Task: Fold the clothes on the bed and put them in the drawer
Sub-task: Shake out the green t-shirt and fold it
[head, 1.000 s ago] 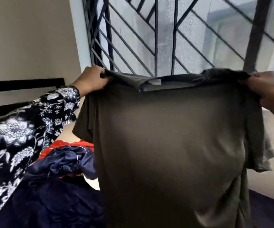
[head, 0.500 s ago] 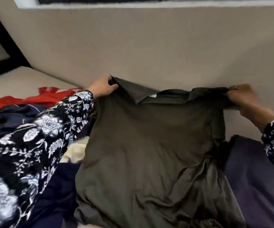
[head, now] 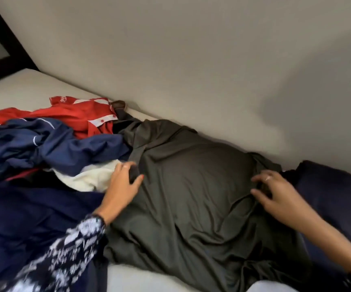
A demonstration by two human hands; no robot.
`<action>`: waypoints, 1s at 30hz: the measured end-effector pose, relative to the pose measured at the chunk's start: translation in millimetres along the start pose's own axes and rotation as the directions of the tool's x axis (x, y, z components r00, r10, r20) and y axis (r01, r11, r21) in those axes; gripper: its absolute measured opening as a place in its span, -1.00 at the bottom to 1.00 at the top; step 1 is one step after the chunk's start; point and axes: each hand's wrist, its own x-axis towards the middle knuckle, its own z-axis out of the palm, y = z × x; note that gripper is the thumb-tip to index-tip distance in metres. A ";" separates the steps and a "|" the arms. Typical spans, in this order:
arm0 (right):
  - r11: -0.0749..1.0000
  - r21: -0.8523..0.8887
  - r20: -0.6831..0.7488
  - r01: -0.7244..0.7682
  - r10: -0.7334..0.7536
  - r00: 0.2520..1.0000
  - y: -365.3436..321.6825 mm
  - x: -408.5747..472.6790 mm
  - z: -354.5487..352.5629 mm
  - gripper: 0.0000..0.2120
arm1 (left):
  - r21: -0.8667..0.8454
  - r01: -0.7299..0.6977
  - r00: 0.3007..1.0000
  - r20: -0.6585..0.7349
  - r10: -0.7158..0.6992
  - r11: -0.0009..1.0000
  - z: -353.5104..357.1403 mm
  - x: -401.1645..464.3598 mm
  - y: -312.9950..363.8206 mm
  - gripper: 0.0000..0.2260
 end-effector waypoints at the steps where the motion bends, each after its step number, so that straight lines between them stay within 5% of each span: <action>1: 0.997 -0.065 0.079 0.035 -0.030 0.996 -6.4 -18.1 3.4 -0.38 | -0.010 0.052 0.998 -0.020 -0.052 0.999 1.8 -21.7 -7.9 -0.62; 4: 0.927 -0.344 0.471 0.151 0.032 0.882 -18.5 -51.8 10.6 0.18 | 0.050 0.196 0.981 0.003 -0.196 0.979 3.6 -68.3 -16.3 -0.54; 8: 0.860 -0.452 0.678 0.238 0.158 0.717 -40.3 -68.3 12.4 0.37 | 0.213 0.310 0.939 0.086 -0.334 0.927 -14.8 -91.4 -7.1 -0.39; 15: 0.701 -0.630 0.645 0.334 0.234 0.728 -60.6 -87.6 41.3 0.33 | 0.401 0.326 0.838 0.297 -0.458 0.856 -39.3 -90.3 -17.6 -0.20; 21: 0.780 -0.587 0.700 0.219 0.352 0.622 -62.5 -74.9 49.3 0.33 | 0.322 0.033 0.740 0.629 -0.240 0.946 -35.8 -72.9 -43.2 -0.45; 26: 0.757 -0.641 0.674 0.128 0.475 0.566 -73.8 -67.5 68.6 0.32 | 0.193 0.082 0.753 0.631 -0.188 0.978 -28.2 -72.5 -79.1 -0.65; 30: 0.763 -0.644 0.634 0.062 0.486 0.601 -79.1 -66.3 73.1 0.27 | 0.228 0.108 0.802 0.555 -0.221 0.968 -34.9 -79.6 -76.5 -0.56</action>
